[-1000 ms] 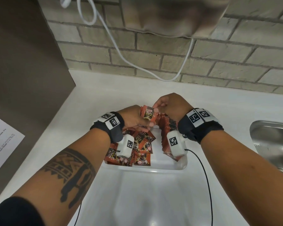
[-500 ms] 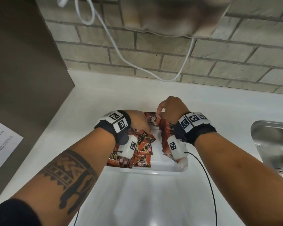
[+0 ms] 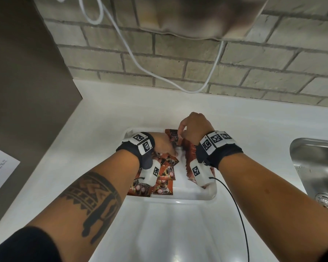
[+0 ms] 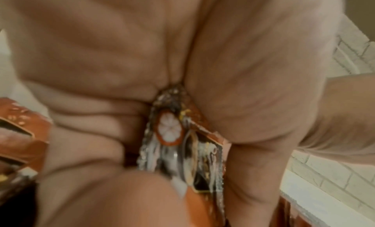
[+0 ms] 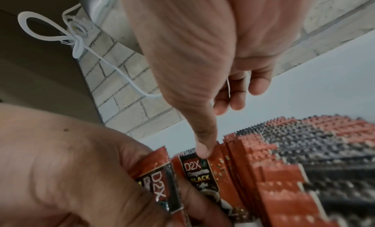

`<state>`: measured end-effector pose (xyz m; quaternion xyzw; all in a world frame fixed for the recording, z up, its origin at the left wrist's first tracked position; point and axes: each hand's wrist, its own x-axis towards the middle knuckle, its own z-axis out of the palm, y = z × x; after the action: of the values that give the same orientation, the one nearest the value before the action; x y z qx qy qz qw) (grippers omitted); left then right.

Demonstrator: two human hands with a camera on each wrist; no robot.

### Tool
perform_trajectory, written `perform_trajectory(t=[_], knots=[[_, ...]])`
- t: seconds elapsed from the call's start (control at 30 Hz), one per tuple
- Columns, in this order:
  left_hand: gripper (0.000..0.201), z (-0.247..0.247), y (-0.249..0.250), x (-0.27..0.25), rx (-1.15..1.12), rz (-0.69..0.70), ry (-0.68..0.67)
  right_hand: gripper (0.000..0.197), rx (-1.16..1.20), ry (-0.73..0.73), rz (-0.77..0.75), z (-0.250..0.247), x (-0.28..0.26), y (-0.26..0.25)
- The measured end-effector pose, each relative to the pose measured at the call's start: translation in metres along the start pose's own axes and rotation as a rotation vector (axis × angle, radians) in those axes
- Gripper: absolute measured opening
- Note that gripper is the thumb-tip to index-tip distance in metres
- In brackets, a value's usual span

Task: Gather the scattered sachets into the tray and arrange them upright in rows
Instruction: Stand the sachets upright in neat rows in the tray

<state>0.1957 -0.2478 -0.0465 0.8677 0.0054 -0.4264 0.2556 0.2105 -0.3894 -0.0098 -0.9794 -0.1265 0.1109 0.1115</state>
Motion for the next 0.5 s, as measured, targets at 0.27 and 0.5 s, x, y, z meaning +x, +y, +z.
perform_trajectory(t=[0.27, 0.5], knots=[[0.048, -0.0001, -0.0001, -0.0008, -0.035, -0.017, -0.005, 0.026, 0.047, 0.013, -0.014, 0.0026, 0.0043, 0.0041], [0.05, 0.0015, -0.0033, 0.0013, -0.05, -0.001, -0.012, 0.021, 0.1, 0.037, -0.025, -0.0046, 0.0025, 0.0046]])
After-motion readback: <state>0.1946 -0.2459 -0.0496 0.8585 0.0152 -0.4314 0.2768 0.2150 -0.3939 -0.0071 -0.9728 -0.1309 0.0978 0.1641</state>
